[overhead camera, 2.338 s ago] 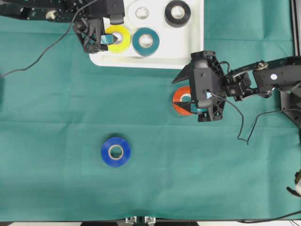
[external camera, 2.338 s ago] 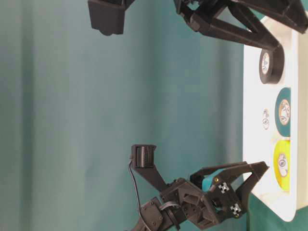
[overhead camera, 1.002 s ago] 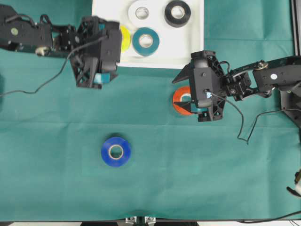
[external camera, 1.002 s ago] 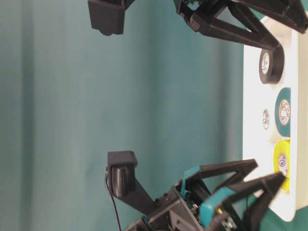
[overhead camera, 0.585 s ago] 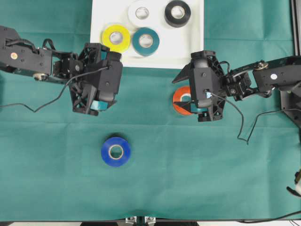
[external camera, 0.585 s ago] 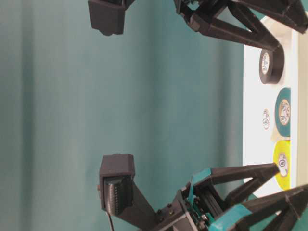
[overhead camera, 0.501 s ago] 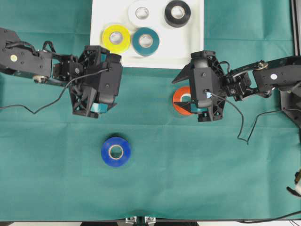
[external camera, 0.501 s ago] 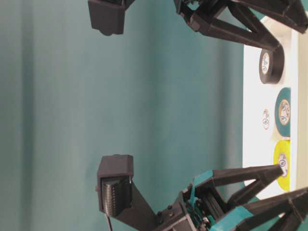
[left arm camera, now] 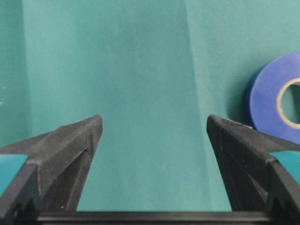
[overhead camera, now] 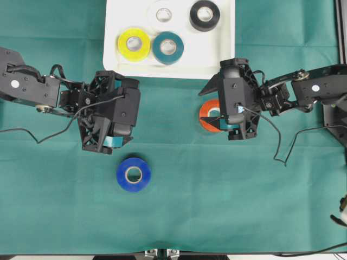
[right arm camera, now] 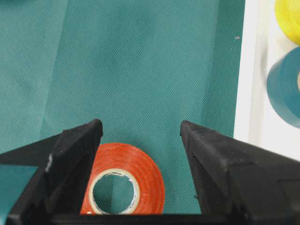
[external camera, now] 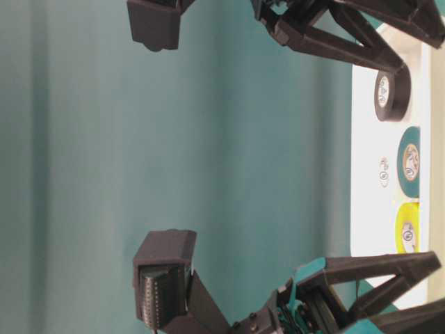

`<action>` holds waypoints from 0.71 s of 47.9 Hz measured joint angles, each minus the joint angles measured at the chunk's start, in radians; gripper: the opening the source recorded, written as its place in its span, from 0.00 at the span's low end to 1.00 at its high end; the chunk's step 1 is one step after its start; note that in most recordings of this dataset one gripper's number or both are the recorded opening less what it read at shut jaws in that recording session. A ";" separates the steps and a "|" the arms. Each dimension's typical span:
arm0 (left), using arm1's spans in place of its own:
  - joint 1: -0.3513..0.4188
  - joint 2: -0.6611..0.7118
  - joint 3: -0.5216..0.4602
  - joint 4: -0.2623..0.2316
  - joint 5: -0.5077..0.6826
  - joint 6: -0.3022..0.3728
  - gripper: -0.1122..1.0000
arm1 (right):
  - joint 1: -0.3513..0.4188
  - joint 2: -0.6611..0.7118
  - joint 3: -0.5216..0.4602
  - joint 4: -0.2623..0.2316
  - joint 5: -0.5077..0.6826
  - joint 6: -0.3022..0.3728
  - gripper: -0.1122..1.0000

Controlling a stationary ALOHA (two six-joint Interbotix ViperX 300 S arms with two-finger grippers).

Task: Put the tape alternately from left to right into the white case.
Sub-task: 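Release yellow tape and move left gripper back over blue tape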

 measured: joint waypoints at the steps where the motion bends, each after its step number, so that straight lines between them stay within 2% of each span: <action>1: -0.002 0.000 0.000 0.000 0.000 -0.006 0.61 | 0.000 0.000 0.000 0.000 -0.002 0.000 0.77; 19: -0.028 0.029 0.000 0.000 -0.002 -0.061 0.61 | 0.000 0.012 0.000 0.000 -0.002 0.000 0.77; 34: -0.029 0.031 0.000 0.000 -0.002 -0.060 0.61 | 0.026 0.012 0.003 0.011 0.003 0.021 0.77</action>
